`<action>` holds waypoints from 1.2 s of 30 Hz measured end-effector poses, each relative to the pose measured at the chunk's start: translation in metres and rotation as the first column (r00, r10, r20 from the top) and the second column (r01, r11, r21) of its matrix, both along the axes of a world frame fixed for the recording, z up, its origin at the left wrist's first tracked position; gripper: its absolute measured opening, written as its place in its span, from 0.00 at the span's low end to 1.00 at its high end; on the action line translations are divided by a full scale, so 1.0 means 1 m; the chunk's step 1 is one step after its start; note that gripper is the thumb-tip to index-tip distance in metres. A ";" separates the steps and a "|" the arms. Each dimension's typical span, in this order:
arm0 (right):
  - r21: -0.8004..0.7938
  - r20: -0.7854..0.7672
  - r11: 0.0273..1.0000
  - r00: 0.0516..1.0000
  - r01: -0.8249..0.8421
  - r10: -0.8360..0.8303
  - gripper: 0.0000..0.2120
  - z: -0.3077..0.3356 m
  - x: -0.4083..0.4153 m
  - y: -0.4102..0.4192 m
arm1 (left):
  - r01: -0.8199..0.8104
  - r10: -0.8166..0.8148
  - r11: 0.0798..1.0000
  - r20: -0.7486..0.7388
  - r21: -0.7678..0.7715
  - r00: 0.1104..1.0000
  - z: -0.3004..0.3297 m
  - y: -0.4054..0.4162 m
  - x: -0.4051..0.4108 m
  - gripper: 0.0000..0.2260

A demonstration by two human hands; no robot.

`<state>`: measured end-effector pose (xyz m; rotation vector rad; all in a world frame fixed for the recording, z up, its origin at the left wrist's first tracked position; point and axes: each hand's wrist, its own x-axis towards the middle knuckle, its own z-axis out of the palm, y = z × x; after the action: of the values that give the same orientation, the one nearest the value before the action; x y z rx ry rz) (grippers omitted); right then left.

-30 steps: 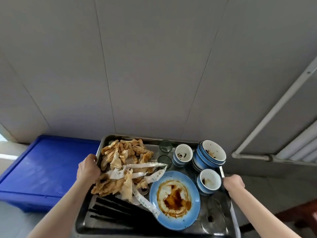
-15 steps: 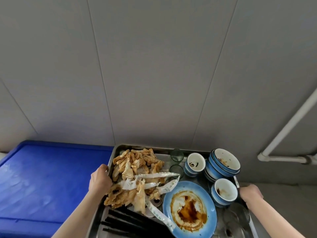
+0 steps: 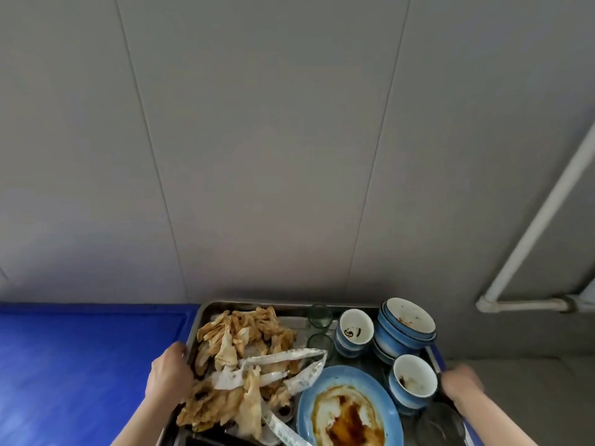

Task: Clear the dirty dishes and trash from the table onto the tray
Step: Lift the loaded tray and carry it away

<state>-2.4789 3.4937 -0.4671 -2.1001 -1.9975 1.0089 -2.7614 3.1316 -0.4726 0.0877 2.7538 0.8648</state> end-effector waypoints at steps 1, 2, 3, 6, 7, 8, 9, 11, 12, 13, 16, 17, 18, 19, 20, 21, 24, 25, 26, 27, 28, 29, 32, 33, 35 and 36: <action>-0.002 -0.001 1.000 1.000 0.003 -0.003 0.10 -0.001 0.000 0.001 | -0.001 0.001 1.000 -0.001 0.000 1.000 -0.001 0.001 -0.001 0.18; -0.002 -0.005 1.000 1.000 0.007 -0.007 0.10 -0.002 0.000 0.002 | 0.000 0.000 1.000 -0.004 0.000 1.000 -0.003 0.003 -0.002 0.19; -0.001 -0.005 1.000 1.000 0.009 -0.009 0.10 -0.003 0.001 0.002 | 0.002 -0.002 1.000 -0.008 -0.003 1.000 -0.004 0.004 -0.003 0.19; -0.008 -0.004 1.000 1.000 0.005 -0.005 0.11 -0.004 0.001 0.005 | 0.013 -0.013 1.000 -0.003 -0.020 1.000 -0.006 0.007 -0.006 0.18; -0.010 -0.007 1.000 1.000 0.001 -0.001 0.11 -0.005 0.001 0.005 | 0.016 -0.016 1.000 0.004 -0.025 1.000 -0.005 0.007 -0.007 0.17; -0.011 -0.010 1.000 1.000 -0.004 0.004 0.11 -0.005 0.000 0.005 | 0.017 -0.017 0.999 0.009 -0.031 1.000 -0.005 0.007 -0.008 0.17; -0.012 -0.013 1.000 1.000 -0.010 0.010 0.11 -0.006 0.000 0.005 | 0.020 -0.019 0.999 0.014 -0.037 1.000 -0.005 0.007 -0.008 0.17; -0.008 -0.012 1.000 1.000 -0.017 0.017 0.11 -0.007 -0.001 0.006 | 0.025 -0.024 0.999 0.025 -0.040 0.999 -0.005 0.006 -0.010 0.17; -0.002 -0.008 1.000 1.000 -0.020 0.020 0.11 -0.007 -0.001 0.006 | 0.026 -0.025 0.999 0.029 -0.036 0.999 -0.005 0.006 -0.010 0.17; 0.003 -0.002 1.000 1.000 -0.023 0.023 0.11 -0.007 -0.001 0.006 | 0.029 -0.028 0.999 0.031 -0.034 0.999 -0.005 0.006 -0.011 0.17; 0.005 0.008 1.000 1.000 -0.028 0.028 0.11 -0.007 -0.001 0.006 | 0.045 -0.044 0.998 0.027 -0.036 0.999 -0.005 0.006 -0.010 0.15; 0.005 0.006 0.999 0.999 -0.032 0.032 0.11 -0.007 -0.001 0.007 | 0.046 -0.045 0.998 0.025 -0.036 0.999 -0.005 0.006 -0.010 0.14; 0.001 0.004 0.999 0.999 -0.037 0.037 0.12 -0.007 -0.001 0.007 | 0.046 -0.045 0.998 0.023 -0.037 0.999 -0.004 0.006 -0.010 0.13; -0.003 0.002 0.999 0.999 -0.039 0.039 0.12 -0.008 0.000 0.007 | 0.047 -0.046 0.998 0.021 -0.042 0.999 -0.004 0.006 -0.010 0.13; -0.003 -0.002 0.999 0.999 -0.039 0.039 0.12 -0.008 0.000 0.007 | 0.046 -0.045 0.998 0.022 -0.046 0.999 -0.003 0.007 -0.009 0.12; 0.000 -0.007 0.999 0.999 -0.038 0.038 0.11 -0.008 0.000 0.007 | 0.044 -0.043 0.998 0.022 -0.048 0.999 -0.003 0.007 -0.009 0.12; 0.008 -0.011 0.999 0.999 -0.033 0.033 0.12 -0.010 0.000 0.008 | 0.042 -0.041 0.998 0.023 -0.049 0.999 -0.003 0.008 -0.009 0.13; 0.007 -0.012 0.999 0.999 -0.031 0.031 0.12 -0.010 -0.001 0.009 | 0.043 -0.042 0.998 0.022 -0.052 0.999 -0.003 0.009 -0.009 0.13; 0.005 -0.011 1.000 0.999 -0.030 0.030 0.12 -0.010 -0.002 0.009 | 0.043 -0.042 0.998 0.022 -0.055 0.999 -0.003 0.009 -0.009 0.14; 0.003 -0.012 1.000 0.999 -0.029 0.029 0.12 -0.011 -0.002 0.009 | 0.043 -0.042 0.997 0.020 -0.058 0.999 -0.004 0.009 -0.009 0.15; 0.004 -0.017 1.000 0.999 -0.030 0.030 0.12 -0.011 -0.002 0.009 | 0.044 -0.043 0.997 0.018 -0.061 0.999 -0.004 0.010 -0.008 0.15; 0.005 -0.025 1.000 0.999 -0.030 0.030 0.12 -0.012 -0.003 0.009 | 0.047 -0.046 0.997 0.013 -0.063 0.999 -0.004 0.009 -0.008 0.15; 0.004 -0.042 1.000 0.999 -0.023 0.024 0.12 -0.013 -0.003 0.009 | 0.053 -0.052 0.996 0.017 -0.070 0.998 -0.005 0.009 -0.009 0.14; 0.004 -0.043 1.000 0.999 -0.021 0.021 0.12 -0.013 -0.004 0.009 | 0.056 -0.055 0.996 0.022 -0.074 0.998 -0.005 0.009 -0.010 0.13; 0.003 -0.038 1.000 0.999 -0.017 0.018 0.11 -0.013 -0.004 0.009 | 0.056 -0.054 0.995 0.025 -0.076 0.998 -0.005 0.009 -0.010 0.13; 0.004 -0.033 1.000 0.999 -0.020 0.020 0.11 -0.013 -0.004 0.009 | 0.056 -0.054 0.995 0.025 -0.078 0.998 -0.005 0.010 -0.010 0.13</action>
<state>-2.4834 3.5028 -0.4801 -2.0521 -2.0074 1.0347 -2.7712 3.1414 -0.4774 0.1371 2.7469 0.7380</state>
